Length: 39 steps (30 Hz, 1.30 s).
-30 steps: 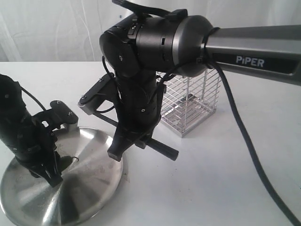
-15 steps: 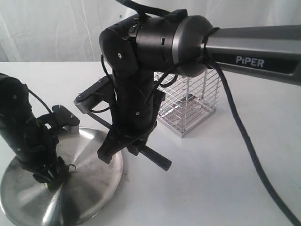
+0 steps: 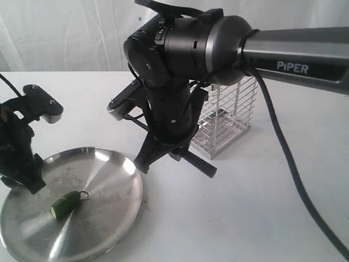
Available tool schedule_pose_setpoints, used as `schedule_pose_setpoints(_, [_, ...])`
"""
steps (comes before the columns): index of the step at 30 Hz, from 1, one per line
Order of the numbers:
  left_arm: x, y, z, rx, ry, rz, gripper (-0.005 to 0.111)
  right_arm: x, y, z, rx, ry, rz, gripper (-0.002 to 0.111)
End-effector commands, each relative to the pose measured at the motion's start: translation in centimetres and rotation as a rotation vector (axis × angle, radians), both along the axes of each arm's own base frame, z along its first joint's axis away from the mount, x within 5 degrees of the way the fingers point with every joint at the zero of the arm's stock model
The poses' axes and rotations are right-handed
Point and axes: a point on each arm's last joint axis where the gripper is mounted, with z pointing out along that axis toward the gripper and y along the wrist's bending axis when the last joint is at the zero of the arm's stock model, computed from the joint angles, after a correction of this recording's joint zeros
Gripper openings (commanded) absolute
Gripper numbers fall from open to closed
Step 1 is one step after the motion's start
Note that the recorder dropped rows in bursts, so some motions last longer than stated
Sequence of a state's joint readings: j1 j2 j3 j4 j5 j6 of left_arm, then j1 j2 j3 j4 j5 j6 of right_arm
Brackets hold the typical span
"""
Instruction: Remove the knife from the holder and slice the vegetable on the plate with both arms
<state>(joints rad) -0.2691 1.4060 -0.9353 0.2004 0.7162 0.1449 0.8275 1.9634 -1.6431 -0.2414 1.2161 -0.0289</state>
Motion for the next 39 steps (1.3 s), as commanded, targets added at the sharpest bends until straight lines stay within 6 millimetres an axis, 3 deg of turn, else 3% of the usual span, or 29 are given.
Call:
schedule_pose_setpoints(1, [-1.1, 0.7, 2.1, 0.008, -0.074, 0.046, 0.059, -0.8, 1.3, -2.5, 0.072, 0.194, 0.065, 0.0])
schedule_pose_setpoints(2, [-1.1, 0.7, 2.3, 0.001, -0.094, 0.044, 0.059, -1.9, 2.6, -3.4, 0.115, 0.275, 0.105, 0.0])
schedule_pose_setpoints(5, [-1.1, 0.6, 2.7, -0.016, -0.127, 0.057, 0.059, -3.2, 4.2, -5.7, 0.061, 0.307, 0.154, 0.0])
schedule_pose_setpoints(9, [-0.4, 0.4, 3.0, -0.057, -0.208, 0.071, 0.059, -5.6, 6.2, -6.0, 0.039, 0.309, 0.273, 0.0])
schedule_pose_setpoints(14, [-0.2, 0.2, 3.0, -0.072, -0.226, 0.081, 0.059, -4.9, 7.9, -6.5, 0.065, 0.295, 0.264, 0.0])
schedule_pose_setpoints(18, [0.5, 0.0, 2.3, -0.074, -0.222, 0.078, 0.059, -4.3, 9.3, -5.6, 0.135, 0.285, 0.253, 0.0])
schedule_pose_setpoints(25, [1.0, -0.1, 0.5, -0.074, -0.19, 0.092, 0.059, -4.3, 9.9, -5.7, 0.17, 0.31, 0.228, 0.0])
schedule_pose_setpoints(36, [-0.4, 0.3, -3.2, -0.082, -0.185, 0.093, 0.059, -4.9, 9.8, -6.4, 0.18, 0.36, 0.2, 0.0])
schedule_pose_setpoints(38, [-0.6, 0.4, -3.5, -0.089, -0.177, 0.118, 0.055, -4.9, 9.8, -6.4, 0.178, 0.36, 0.2, 0.0])
schedule_pose_setpoints(39, [-0.8, 0.5, -3.6, -0.087, -0.16, 0.135, 0.045, -4.9, 9.8, -6.4, 0.178, 0.36, 0.2, 0.0])
